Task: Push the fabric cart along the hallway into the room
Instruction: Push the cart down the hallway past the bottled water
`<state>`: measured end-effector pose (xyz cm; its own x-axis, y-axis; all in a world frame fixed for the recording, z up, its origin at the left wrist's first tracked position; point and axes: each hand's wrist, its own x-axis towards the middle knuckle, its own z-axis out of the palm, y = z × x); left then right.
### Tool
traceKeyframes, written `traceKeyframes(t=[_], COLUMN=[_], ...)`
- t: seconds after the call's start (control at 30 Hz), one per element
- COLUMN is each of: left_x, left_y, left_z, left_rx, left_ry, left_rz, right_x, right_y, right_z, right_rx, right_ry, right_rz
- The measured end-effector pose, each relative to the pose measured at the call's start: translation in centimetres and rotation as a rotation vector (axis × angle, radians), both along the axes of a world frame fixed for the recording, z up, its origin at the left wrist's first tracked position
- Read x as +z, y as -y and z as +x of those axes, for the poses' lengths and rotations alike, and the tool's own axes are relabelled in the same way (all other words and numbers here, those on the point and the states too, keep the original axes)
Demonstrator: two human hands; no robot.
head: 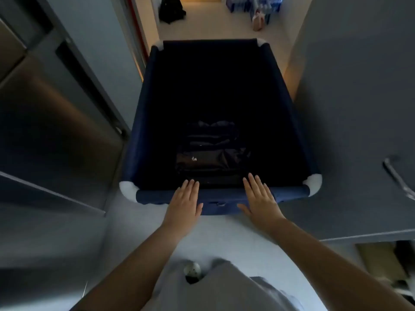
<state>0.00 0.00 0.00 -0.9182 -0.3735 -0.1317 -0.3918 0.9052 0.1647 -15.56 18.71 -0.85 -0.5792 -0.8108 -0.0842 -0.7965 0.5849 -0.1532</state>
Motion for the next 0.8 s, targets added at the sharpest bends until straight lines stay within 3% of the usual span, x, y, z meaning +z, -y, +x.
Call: traceKeyframes(t=[0.33, 0.8], left_x=[-2.2, -2.5], left_y=[-0.1, 1.1], left_z=[-0.2, -2.6], left_rx=[-0.027, 0.074], left_ry=[0.197, 0.154], left_rz=[-0.075, -0.004], right_x=[-1.2, -0.6], right_y=[-0.9, 0.0], right_z=[-0.2, -2.6], right_rx=[0.054, 0.116], right_ry=[-0.059, -0.047], right_rz=[0.3, 0.104])
